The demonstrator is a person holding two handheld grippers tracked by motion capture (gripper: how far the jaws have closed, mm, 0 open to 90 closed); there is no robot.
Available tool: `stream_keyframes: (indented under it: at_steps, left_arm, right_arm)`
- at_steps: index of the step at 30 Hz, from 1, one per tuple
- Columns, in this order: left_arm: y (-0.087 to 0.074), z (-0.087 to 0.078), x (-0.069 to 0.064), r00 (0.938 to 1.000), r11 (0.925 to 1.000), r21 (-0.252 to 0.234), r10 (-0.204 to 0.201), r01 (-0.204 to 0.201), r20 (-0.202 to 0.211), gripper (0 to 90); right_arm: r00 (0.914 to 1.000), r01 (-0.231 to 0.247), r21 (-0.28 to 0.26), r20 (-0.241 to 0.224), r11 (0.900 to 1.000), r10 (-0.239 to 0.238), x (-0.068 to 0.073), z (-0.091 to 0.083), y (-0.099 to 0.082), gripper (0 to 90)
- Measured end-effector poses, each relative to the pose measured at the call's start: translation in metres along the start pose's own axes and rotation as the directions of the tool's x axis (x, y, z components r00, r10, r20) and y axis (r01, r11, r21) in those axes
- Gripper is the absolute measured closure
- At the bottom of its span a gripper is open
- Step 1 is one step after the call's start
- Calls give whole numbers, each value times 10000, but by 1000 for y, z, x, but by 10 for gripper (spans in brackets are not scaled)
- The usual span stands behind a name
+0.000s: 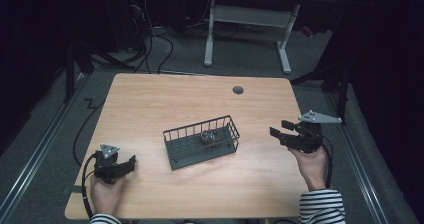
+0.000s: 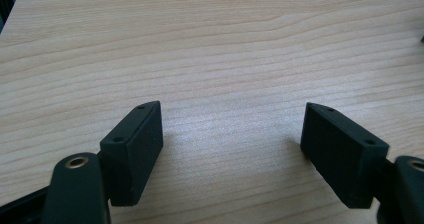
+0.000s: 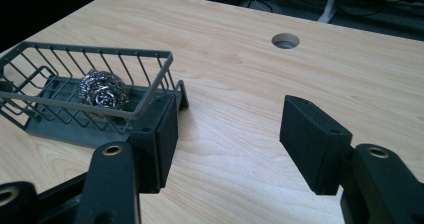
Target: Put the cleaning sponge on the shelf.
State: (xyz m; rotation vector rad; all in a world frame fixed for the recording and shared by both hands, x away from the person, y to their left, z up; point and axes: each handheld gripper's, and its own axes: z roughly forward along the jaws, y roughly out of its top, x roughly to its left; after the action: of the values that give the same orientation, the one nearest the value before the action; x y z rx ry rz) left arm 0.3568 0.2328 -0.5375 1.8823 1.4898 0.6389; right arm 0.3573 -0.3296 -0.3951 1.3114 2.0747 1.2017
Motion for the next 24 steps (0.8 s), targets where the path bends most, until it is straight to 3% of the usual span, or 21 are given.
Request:
stream_keyframes:
  at_steps: [10, 24]
  left_arm:
    - [0, 0, 0, 10000, 10000, 8, 7, -7, -8, 253]
    - [0, 0, 0, 10000, 10000, 8, 4, -4, -12, 253]
  right_arm:
    - [9993, -348, -115, 134, 9993, 350, -8, -7, -27, 405]
    - [9934, -1087, 75, 376, 9940, 1084, -17, 1, -74, 409]
